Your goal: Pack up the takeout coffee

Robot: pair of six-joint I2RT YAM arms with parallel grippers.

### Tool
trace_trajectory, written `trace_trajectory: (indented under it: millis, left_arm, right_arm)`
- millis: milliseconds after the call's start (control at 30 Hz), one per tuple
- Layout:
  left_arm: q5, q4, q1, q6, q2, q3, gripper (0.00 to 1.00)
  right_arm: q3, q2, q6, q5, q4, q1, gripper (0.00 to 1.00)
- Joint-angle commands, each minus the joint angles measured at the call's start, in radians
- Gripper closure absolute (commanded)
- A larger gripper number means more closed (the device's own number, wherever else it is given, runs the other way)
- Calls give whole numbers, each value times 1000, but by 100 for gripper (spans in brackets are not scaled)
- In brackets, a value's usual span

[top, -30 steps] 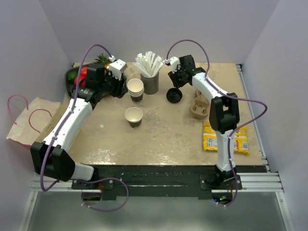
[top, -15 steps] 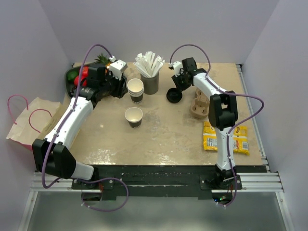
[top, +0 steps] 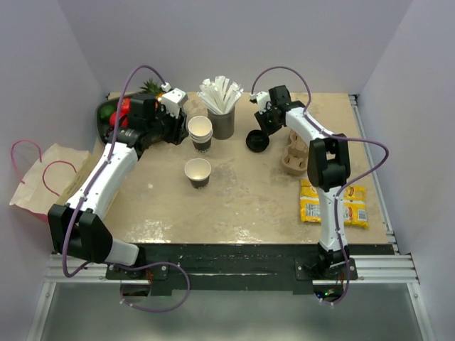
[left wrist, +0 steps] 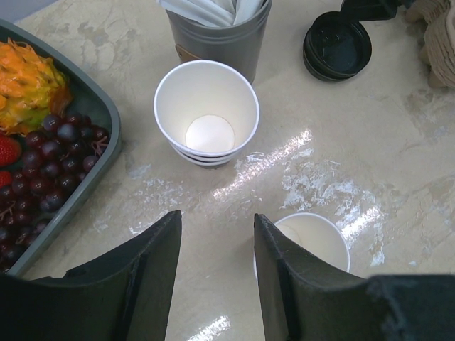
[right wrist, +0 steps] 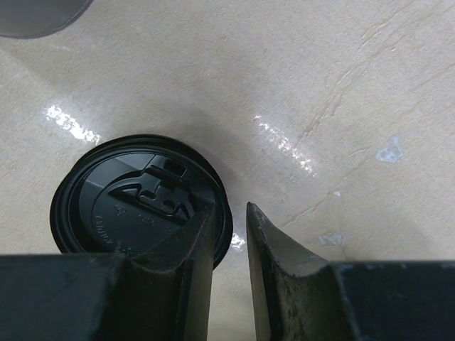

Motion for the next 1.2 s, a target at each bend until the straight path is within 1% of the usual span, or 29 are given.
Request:
trace_trajectory:
  millis: [0, 67, 300, 467, 600, 667, 700, 1167]
  left_arm:
    - [15, 24, 9, 5, 3, 41, 50]
    - [15, 24, 9, 5, 3, 41, 50]
    - [18, 26, 7, 4, 3, 42, 50]
    - [24, 27, 9, 1, 5, 41, 50]
    - [29, 27, 9, 5, 2, 36, 50]
    - [32, 29, 9, 8, -3, 30, 50]
    - [35, 27, 9, 12, -3, 27, 50]
    - [80, 24, 9, 24, -9, 25, 50]
  right_arm:
    - [43, 9, 16, -42, -16, -13, 73]
    - [46, 12, 23, -54, -19, -16, 73]
    - [43, 3, 29, -51, -13, -17, 80]
    - [43, -12, 32, -40, -10, -17, 87]
    - [39, -31, 32, -22, -8, -19, 89]
    - [31, -40, 29, -17, -4, -17, 94]
    - [29, -50, 29, -14, -4, -19, 100]
    - [-12, -138, 30, 15, 1, -17, 100]
